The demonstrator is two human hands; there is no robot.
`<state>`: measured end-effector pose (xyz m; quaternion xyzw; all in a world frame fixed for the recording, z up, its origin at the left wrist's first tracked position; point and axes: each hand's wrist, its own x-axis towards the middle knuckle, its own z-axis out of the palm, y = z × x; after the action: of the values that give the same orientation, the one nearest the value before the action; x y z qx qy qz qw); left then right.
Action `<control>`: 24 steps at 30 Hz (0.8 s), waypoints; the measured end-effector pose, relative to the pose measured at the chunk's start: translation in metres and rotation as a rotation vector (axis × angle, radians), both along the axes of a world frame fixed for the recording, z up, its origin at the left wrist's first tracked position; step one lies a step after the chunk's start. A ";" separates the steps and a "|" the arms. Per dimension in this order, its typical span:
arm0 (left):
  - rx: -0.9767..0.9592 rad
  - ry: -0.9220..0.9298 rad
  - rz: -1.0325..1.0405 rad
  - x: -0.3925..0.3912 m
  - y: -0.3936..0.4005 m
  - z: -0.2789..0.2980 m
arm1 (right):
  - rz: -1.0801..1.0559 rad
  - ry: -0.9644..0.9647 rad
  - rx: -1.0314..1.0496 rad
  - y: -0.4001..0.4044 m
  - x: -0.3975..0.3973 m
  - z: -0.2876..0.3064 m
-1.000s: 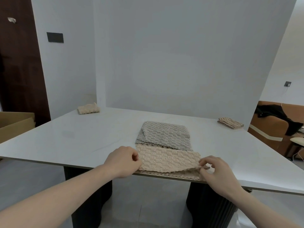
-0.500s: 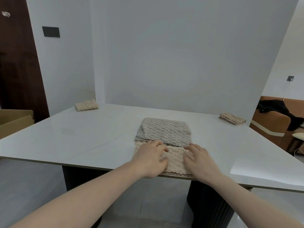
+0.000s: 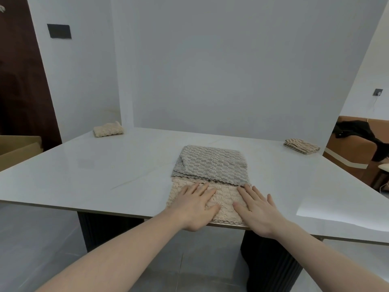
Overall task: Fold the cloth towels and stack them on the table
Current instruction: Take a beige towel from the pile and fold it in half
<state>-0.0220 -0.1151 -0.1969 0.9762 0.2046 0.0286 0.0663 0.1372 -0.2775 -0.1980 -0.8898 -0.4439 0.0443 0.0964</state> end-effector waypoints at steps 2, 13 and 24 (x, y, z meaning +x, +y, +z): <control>-0.012 0.007 0.014 -0.003 0.005 -0.001 | 0.004 -0.004 -0.006 -0.001 0.001 -0.001; -0.096 0.016 0.128 -0.050 0.045 -0.003 | 0.000 0.004 0.023 -0.004 -0.001 -0.002; -0.192 -0.269 0.281 -0.032 0.066 -0.002 | -0.255 0.252 0.372 -0.009 -0.012 0.018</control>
<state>-0.0537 -0.0495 -0.1988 0.9146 0.3296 0.1481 0.1812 0.1250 -0.2865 -0.1796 -0.8930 -0.3133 0.0598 0.3175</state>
